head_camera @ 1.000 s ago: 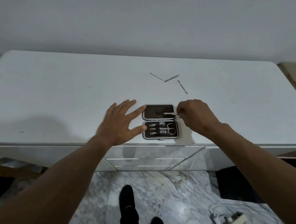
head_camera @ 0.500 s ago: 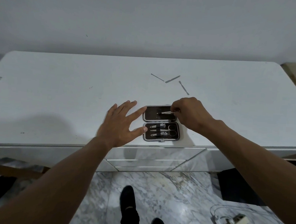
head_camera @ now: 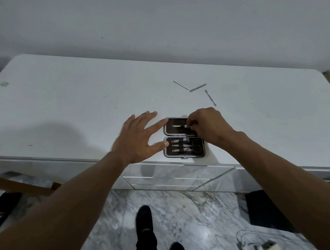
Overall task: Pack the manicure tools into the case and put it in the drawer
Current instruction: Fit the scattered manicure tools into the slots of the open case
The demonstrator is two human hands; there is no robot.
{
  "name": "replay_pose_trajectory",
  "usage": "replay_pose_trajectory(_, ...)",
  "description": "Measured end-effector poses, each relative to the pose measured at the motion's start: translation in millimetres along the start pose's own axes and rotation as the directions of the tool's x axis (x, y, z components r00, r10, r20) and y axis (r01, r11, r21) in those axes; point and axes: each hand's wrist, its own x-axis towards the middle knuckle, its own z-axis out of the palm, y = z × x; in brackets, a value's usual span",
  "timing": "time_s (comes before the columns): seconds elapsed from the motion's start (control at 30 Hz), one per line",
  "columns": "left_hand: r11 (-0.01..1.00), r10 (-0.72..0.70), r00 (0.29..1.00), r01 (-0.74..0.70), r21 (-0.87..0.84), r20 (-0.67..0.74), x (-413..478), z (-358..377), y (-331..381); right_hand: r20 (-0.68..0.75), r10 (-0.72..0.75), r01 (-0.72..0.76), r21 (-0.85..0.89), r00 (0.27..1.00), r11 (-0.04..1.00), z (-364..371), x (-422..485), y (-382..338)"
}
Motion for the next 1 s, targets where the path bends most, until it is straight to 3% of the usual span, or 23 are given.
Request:
replay_pose_trajectory(0.4, 1.0, -0.001, 1.0, 0.001, -0.01, -0.001, 1, 0, 0, 0.005, 0.018, -0.018, 0.069, 1.0, 0.997, 4, 6, 0)
replay_pose_trajectory(1.0, 1.0, -0.012, 1.0, 0.012, -0.02, 0.019, -1, -4, 3, -0.04, -0.001, 0.001, 0.004, 0.999, 1.0, -20, 13, 5)
